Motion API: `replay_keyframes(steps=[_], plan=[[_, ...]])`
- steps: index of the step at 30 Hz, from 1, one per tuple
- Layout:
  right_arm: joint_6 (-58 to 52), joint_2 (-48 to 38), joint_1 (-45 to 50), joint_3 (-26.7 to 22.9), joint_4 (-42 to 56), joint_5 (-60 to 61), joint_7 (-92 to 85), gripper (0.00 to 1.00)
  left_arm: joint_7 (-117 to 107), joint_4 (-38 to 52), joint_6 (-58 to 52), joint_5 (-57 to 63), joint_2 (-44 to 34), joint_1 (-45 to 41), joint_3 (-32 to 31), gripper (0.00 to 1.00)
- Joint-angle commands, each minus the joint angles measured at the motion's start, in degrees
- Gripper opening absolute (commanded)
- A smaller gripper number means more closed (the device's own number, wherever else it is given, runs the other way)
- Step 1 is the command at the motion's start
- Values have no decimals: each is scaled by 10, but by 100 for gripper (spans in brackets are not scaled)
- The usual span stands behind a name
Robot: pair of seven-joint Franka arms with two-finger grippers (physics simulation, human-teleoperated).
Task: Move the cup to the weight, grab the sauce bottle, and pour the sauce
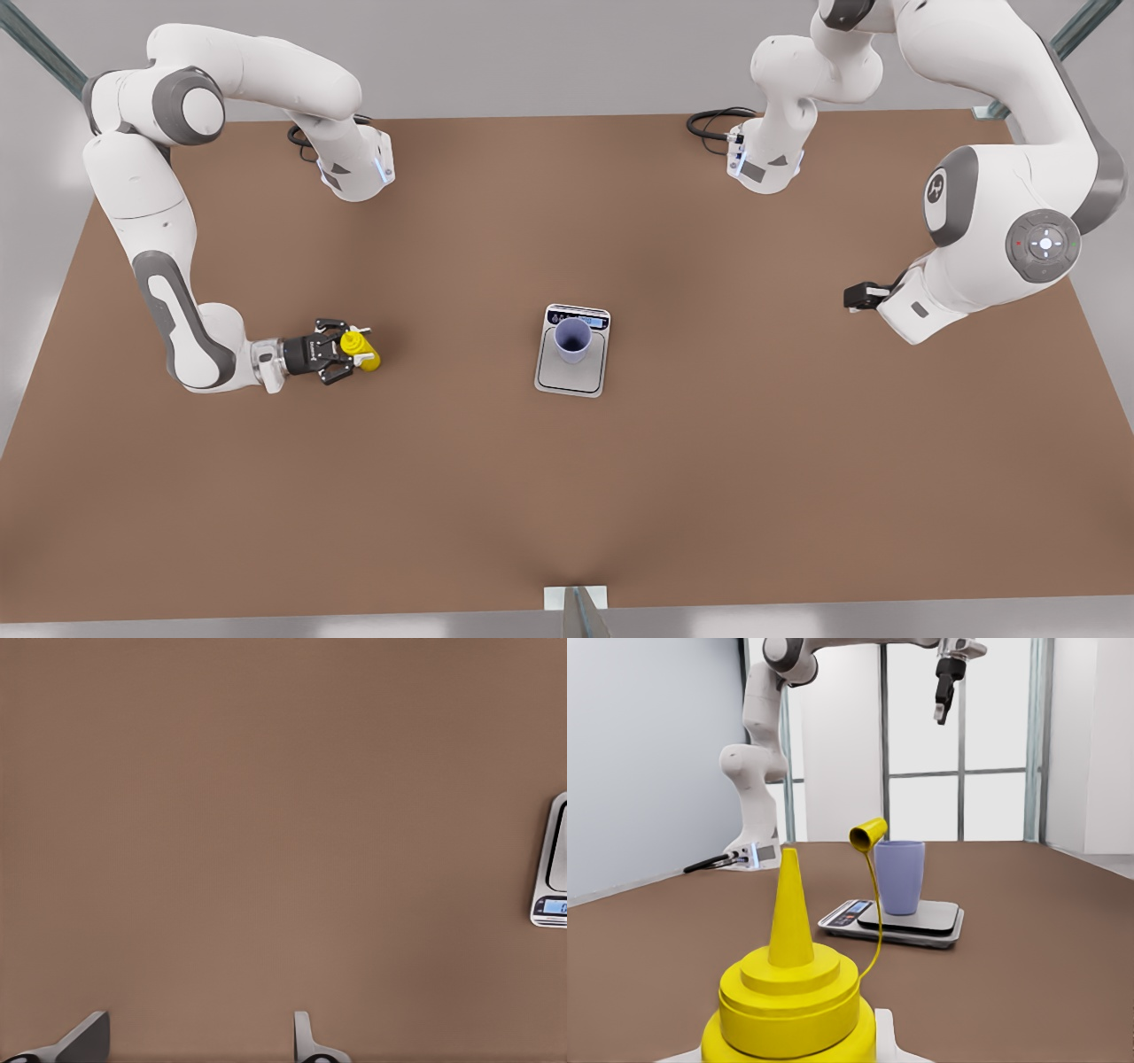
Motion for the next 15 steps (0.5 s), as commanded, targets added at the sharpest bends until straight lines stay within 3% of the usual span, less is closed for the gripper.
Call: replay_keyframes(steps=[1,11,13,15], plan=[[0,0,0,0,0,1,0,52,0,0,0,0,0,0,0,100],[2,5,1,-6,0,1,-12,54,0,0,0,0,0,0,0,100],[2,5,0,-8,0,1,-11,64,0,0,0,0,0,0,0,100],[2,5,0,-8,0,1,-9,85,0,0,0,0,0,0,0,100]])
